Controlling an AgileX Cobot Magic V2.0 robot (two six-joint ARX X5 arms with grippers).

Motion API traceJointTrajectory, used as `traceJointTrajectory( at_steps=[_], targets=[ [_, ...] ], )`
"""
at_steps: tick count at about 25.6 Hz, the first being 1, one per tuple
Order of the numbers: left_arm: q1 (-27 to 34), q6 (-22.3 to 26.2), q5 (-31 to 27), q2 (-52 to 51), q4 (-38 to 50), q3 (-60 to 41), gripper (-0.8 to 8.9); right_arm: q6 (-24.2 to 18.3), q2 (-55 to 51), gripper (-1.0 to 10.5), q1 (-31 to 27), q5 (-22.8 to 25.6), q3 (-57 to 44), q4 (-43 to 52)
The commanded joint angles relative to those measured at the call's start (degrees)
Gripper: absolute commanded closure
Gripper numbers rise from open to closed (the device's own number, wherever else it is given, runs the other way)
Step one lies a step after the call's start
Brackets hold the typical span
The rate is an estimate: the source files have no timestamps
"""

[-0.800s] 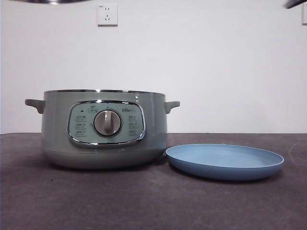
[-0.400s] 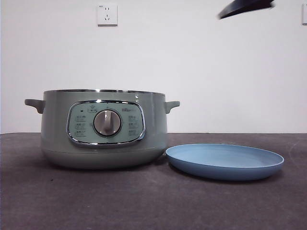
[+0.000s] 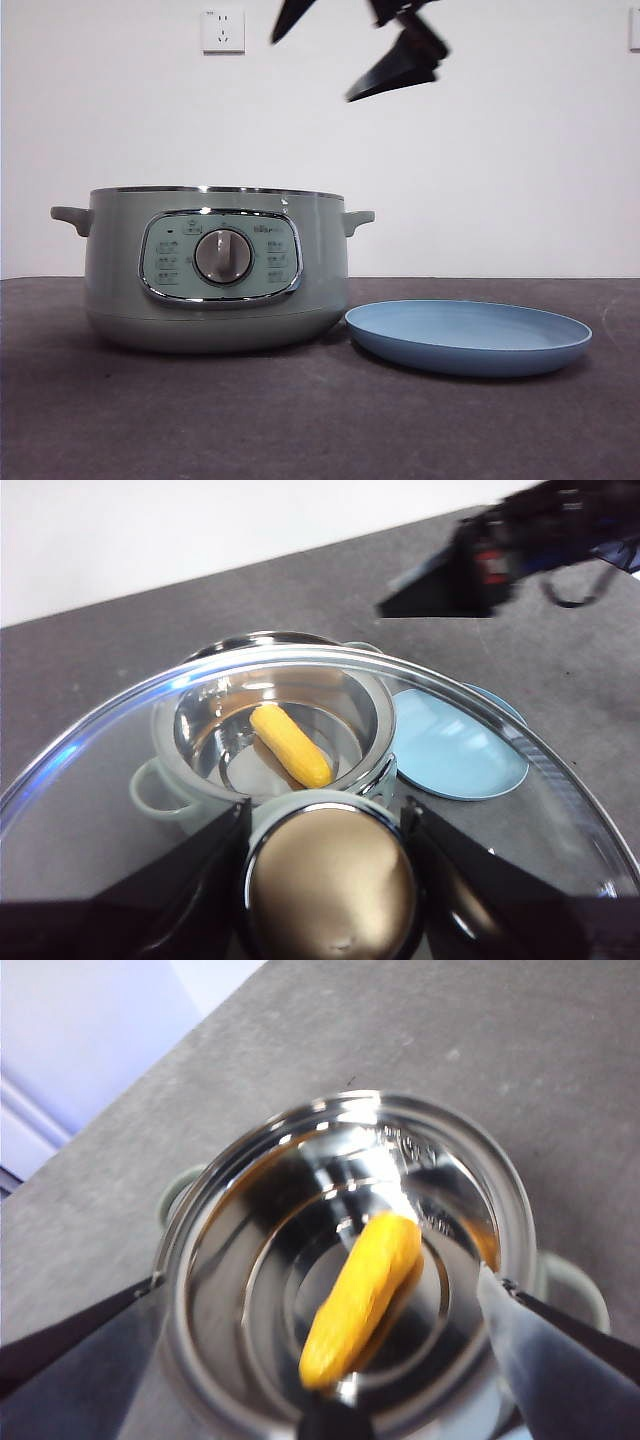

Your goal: Take the corn out from the steamer,put the corn on the plate,close the lid

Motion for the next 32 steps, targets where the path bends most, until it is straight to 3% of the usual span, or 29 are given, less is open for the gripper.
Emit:
traceJointTrajectory(
  at_steps=[1, 10, 19, 28, 32],
  targets=[
    [0.02, 0.48, -1.03, -2.84, 0.09, 0.28, 8.22, 0.00, 6.40, 4.1, 1.75, 2.73, 7.37, -1.79],
    [0.00, -0.31, -1.09, -7.91, -3.34, 0.28, 8.22, -2.01, 25.09, 4.1, 5.77, 11.17, 24.76, -5.27],
    [-0.07, -0.44, -1.01, -8.02, -4.50, 0.28, 8.22, -2.01, 34.12, 4.1, 6.34, 14.08, 25.33, -4.42],
    [-0.33, -0.44, -1.03, -8.02, -4.52, 0.28, 8.22, -3.04, 37.05, 4.1, 7.67, 14.12, 25.33, -7.65],
    [-0.39, -0.44, -1.03, -8.02, -4.59, 0.28, 8.22, -3.69, 37.05, 4.1, 9.27, 17.09, 25.33, -9.01]
  ],
)
